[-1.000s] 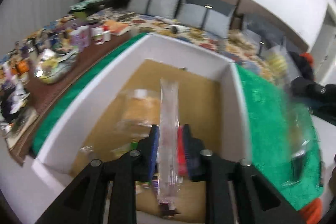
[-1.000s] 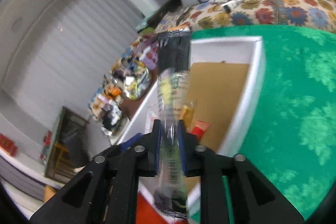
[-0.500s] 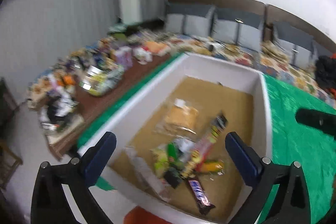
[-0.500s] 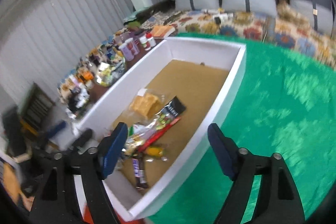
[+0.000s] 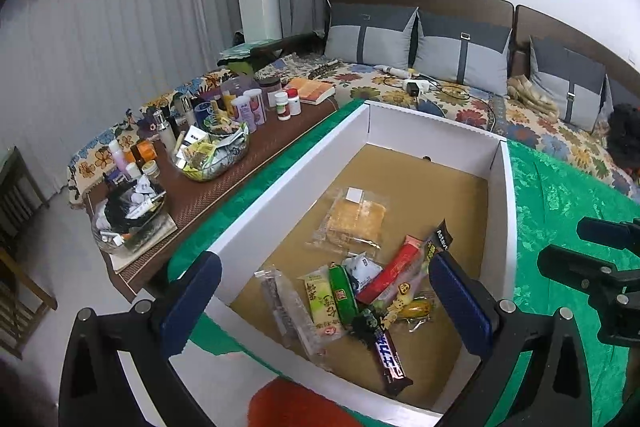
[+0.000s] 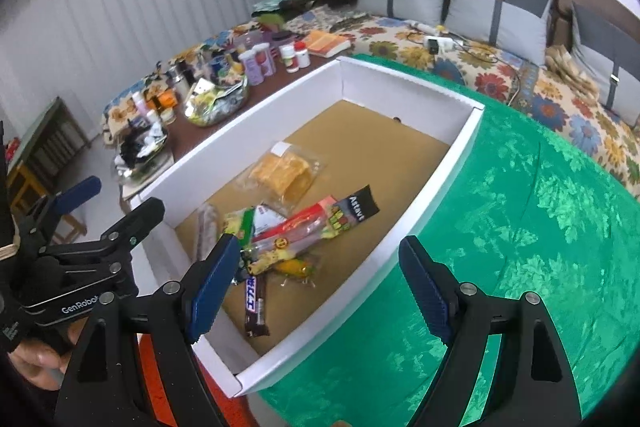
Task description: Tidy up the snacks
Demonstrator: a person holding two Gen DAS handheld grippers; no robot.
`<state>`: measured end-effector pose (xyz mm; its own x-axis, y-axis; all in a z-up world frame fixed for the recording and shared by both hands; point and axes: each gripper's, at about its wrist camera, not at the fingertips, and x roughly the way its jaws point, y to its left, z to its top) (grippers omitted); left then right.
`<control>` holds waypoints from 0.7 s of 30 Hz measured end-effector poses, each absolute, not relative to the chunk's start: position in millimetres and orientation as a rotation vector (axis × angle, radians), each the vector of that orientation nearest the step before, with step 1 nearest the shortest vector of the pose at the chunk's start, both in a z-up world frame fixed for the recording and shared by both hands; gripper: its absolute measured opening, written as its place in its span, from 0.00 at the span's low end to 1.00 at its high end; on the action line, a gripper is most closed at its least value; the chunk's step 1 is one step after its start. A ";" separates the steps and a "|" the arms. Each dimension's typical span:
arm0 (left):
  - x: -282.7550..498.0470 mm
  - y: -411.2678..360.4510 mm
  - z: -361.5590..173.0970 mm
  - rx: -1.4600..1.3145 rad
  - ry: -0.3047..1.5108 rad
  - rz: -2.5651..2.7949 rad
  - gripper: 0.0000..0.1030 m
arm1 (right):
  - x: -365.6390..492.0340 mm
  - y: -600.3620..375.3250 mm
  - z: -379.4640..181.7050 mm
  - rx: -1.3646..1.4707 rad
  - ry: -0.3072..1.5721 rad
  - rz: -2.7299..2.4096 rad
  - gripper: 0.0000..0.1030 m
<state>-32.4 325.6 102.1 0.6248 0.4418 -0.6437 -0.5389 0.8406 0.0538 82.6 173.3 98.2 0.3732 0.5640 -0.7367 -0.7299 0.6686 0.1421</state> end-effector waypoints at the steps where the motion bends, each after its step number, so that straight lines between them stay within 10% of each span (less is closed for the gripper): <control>1: -32.6 325.5 102.7 -0.144 0.694 0.568 1.00 | 82.5 173.8 98.0 -0.222 0.848 0.839 0.82; 21: -35.1 325.0 97.9 -0.094 0.720 0.560 1.00 | 75.0 191.6 91.1 -0.297 0.850 0.782 0.82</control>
<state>-35.1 325.0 97.9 0.6127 0.4529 -0.6476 -0.5162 0.8499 0.1059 75.0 191.6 91.1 0.4086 0.4972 -0.7654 -0.7213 0.6898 0.0631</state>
